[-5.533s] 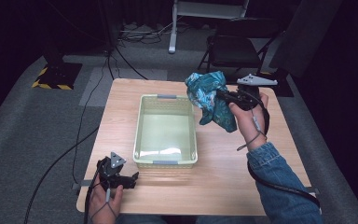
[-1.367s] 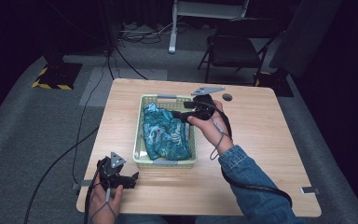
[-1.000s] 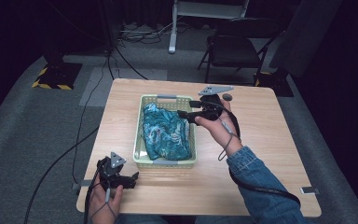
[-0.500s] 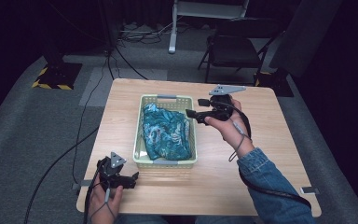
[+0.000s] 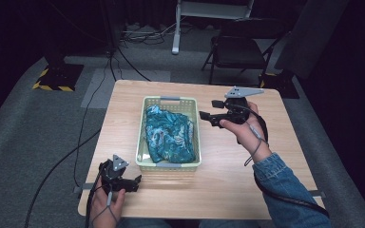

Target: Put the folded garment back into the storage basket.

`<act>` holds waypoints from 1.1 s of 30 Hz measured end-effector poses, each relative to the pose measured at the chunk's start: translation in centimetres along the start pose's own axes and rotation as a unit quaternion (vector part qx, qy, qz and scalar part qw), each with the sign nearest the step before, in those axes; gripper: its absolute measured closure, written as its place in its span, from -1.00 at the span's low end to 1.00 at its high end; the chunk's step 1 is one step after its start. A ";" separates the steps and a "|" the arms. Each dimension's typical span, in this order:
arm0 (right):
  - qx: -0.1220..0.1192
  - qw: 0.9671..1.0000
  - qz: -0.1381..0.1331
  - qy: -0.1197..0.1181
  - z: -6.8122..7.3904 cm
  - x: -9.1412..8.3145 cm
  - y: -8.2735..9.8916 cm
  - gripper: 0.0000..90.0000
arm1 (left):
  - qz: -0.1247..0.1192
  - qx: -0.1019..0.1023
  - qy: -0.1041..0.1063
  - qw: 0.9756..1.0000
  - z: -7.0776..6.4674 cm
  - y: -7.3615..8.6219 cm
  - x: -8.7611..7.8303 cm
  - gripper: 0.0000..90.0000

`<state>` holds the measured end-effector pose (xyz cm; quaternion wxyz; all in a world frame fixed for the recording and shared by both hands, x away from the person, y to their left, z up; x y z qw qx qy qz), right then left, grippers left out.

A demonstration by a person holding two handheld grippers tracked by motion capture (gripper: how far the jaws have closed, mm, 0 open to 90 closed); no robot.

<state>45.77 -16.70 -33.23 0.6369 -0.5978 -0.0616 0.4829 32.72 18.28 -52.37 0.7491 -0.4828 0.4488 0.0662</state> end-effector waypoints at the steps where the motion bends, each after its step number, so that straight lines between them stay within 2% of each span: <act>1: 0.000 1.000 -0.001 0.001 0.0 -0.1 0.0 -0.40 | 0.000 0.000 0.000 1.000 0.0 0.0 0.0 -0.99; 14: 0.001 1.000 -0.003 0.006 -0.7 -1.4 0.2 -0.40 | 0.000 0.000 0.000 1.000 0.0 0.0 0.0 -0.99; 33: 0.007 1.000 -0.007 0.020 -2.6 -3.6 1.1 -0.41 | 0.001 0.001 0.000 1.000 0.1 -0.1 0.1 -0.99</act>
Point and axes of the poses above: each handheld gripper's, and its own axes: x roughly forward along the jaws, y roughly out of its underside, z roughly to its left, the point moved 2 cm from there along x, roughly forward along the jaws, and after that the axes turned 13 degrees about x, right-handed, at the moved point
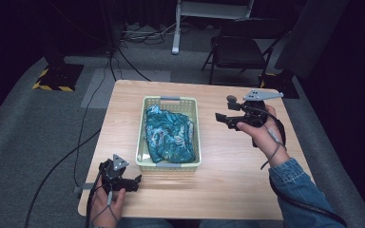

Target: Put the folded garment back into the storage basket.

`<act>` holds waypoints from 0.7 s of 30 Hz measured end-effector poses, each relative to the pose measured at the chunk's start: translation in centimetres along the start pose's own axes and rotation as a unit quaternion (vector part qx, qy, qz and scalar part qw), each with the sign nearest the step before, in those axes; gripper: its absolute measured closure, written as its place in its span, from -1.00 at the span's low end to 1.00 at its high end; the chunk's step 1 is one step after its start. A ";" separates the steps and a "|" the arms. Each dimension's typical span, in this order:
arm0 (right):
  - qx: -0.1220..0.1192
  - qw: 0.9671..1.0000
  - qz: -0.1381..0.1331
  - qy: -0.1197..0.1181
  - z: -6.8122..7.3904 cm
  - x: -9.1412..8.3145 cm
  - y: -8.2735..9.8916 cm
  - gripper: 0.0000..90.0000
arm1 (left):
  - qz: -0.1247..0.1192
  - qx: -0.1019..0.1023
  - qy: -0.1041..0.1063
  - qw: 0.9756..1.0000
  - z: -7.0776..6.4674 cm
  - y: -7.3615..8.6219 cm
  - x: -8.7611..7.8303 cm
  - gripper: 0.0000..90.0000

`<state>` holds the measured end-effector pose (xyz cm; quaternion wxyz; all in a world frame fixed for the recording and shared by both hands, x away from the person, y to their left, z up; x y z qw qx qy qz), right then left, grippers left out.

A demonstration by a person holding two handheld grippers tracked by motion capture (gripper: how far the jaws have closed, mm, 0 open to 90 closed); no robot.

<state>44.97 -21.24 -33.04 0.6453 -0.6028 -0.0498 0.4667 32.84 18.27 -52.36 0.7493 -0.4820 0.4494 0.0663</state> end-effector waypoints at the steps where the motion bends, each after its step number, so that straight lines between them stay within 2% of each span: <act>1: 0.000 1.000 0.000 0.001 -0.1 -0.1 0.0 -0.41 | 0.000 0.000 0.000 1.000 0.0 0.0 0.0 -0.99; 21: 0.001 1.000 -0.009 0.015 -1.9 -2.6 0.8 -0.41 | 0.000 0.000 0.000 1.000 0.0 0.0 0.0 -0.99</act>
Point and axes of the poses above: each handheld gripper's, and its own axes: x roughly forward along the jaws, y roughly out of its underside, z roughly to its left, the point moved 2 cm from there along x, roughly forward along the jaws, and after that the axes turned 13 degrees about x, right-handed, at the moved point
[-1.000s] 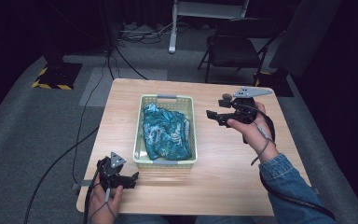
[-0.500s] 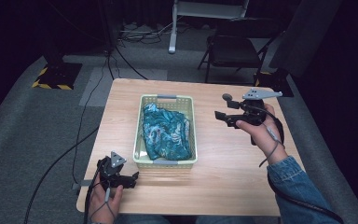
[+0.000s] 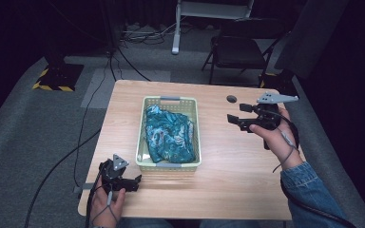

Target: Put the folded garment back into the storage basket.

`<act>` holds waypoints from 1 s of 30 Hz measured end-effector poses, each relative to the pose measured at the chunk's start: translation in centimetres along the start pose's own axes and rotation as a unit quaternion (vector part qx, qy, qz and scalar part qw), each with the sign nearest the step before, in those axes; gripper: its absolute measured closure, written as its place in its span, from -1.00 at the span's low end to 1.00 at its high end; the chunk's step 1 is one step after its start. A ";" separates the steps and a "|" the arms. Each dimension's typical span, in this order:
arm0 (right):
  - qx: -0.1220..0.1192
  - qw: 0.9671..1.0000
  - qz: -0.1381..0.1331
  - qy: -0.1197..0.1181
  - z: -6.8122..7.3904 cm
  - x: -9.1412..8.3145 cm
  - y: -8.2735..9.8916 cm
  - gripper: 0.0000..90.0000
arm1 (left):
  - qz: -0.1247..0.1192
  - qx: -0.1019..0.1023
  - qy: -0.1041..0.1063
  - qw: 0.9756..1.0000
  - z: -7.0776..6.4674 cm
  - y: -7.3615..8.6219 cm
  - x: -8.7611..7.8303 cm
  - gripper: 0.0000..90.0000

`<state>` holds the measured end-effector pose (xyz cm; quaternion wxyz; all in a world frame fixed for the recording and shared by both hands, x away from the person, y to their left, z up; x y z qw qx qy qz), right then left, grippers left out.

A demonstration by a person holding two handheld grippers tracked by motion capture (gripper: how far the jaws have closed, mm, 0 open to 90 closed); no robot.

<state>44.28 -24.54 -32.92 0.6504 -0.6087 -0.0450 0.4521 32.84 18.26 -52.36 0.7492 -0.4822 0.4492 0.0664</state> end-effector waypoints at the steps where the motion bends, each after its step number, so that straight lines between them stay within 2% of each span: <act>1: 0.000 1.000 0.000 0.001 -0.2 -0.2 0.2 -0.41 | 0.000 0.000 0.000 1.000 0.0 0.0 0.0 -0.99; 30: 0.006 0.999 0.002 0.033 -3.1 -2.5 2.5 -0.41 | 0.000 -0.002 -0.001 1.000 0.0 -0.1 0.1 -0.99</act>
Point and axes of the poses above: each handheld gripper's, and its own axes: x roughly forward along the jaws, y roughly out of its underside, z roughly to its left, the point moved 2 cm from there along x, roughly forward along the jaws, and after that the axes turned 13 degrees about x, right-handed, at the moved point
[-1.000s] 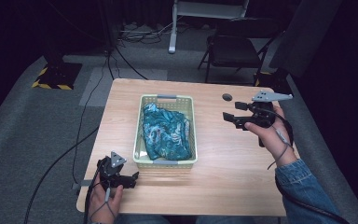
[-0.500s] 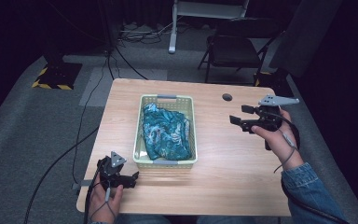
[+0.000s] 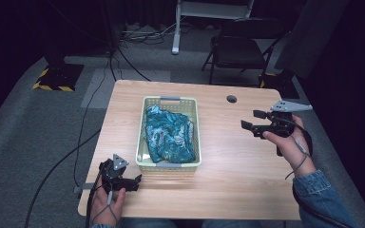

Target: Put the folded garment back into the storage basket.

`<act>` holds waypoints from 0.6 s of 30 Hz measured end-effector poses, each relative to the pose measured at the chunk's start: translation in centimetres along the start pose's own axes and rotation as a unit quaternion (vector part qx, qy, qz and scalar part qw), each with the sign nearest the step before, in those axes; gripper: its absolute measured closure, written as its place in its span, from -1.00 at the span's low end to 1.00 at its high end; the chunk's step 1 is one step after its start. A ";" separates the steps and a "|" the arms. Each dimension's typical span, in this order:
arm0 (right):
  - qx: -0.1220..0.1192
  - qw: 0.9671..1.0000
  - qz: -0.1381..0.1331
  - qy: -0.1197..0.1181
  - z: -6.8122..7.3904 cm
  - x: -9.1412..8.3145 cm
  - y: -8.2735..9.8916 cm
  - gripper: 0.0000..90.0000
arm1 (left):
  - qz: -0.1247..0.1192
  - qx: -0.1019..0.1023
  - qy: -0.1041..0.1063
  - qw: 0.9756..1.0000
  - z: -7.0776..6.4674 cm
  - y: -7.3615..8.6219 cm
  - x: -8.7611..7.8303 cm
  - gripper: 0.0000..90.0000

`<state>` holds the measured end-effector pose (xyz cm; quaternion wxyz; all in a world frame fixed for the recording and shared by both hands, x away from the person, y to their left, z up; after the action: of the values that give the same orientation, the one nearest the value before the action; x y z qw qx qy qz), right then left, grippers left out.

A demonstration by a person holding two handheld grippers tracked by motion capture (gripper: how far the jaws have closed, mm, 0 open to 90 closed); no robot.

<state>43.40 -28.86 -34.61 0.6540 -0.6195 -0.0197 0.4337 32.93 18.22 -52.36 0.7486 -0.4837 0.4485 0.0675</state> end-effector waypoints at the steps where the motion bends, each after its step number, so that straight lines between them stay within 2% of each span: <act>1: 0.002 1.000 -0.001 0.003 -0.3 -0.2 0.2 -0.41 | 0.000 0.000 0.000 1.000 0.0 0.0 0.0 -0.99; 6: -0.012 1.000 0.008 0.021 -1.0 -0.6 0.3 -0.41 | 0.000 0.000 0.000 1.000 0.1 0.0 0.0 -0.99; 13: -0.010 0.999 0.014 0.029 -1.9 -0.9 0.8 -0.41 | 0.000 0.000 0.000 1.000 0.1 0.0 0.0 -0.99; 18: -0.018 0.999 0.020 0.036 -2.7 -1.3 1.1 -0.41 | 0.000 0.000 0.000 1.000 0.1 0.0 0.0 -0.99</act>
<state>43.46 -31.90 -35.51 0.6344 -0.6466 0.0083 0.4235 33.00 18.26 -52.36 0.7485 -0.4837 0.4486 0.0670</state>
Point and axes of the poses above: each handheld gripper's, and its own axes: x roughly forward along the jaws, y roughly out of its underside, z roughly to its left, the point moved 2 cm from there along x, roughly forward along the jaws, and after that the axes turned 13 degrees about x, right-handed, at the moved point
